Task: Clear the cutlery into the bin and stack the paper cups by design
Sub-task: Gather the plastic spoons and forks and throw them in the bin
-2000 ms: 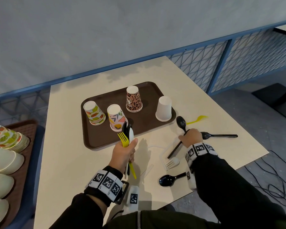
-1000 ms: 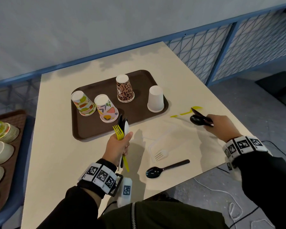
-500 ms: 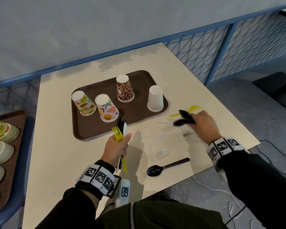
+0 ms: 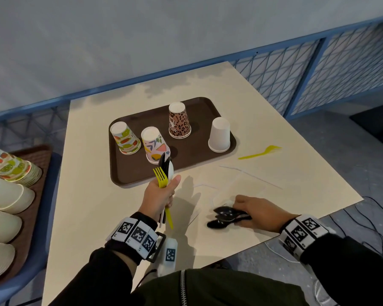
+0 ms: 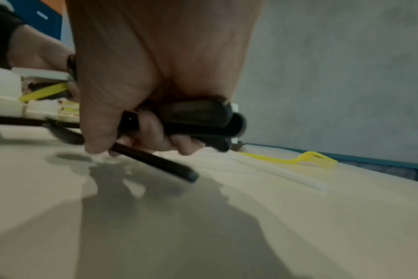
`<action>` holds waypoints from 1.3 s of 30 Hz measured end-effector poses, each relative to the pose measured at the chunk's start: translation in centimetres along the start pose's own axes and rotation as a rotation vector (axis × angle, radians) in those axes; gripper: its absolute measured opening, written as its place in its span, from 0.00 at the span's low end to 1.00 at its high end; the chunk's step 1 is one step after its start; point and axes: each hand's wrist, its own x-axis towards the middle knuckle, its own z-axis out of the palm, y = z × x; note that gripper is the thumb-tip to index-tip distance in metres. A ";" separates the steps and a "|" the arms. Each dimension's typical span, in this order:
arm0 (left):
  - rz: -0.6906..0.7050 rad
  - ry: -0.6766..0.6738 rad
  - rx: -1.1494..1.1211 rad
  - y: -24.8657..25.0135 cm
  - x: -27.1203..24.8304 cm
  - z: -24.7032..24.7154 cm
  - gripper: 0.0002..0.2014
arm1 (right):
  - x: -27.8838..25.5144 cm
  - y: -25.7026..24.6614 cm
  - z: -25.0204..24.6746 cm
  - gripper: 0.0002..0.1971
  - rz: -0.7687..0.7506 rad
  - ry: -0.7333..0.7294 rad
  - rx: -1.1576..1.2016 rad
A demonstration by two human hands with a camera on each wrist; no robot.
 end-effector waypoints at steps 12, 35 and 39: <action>0.161 -0.125 0.040 2.0 -0.3 4.1 0.15 | 5.0 -8.3 -5.1 0.09 0.126 0.459 0.549; 0.008 -0.017 -0.343 3.9 1.3 4.1 0.08 | 1.3 1.4 -1.5 0.15 0.183 0.203 0.107; -0.025 -0.009 -0.349 3.7 0.9 4.4 0.13 | 1.3 2.1 0.2 0.10 0.152 0.287 0.066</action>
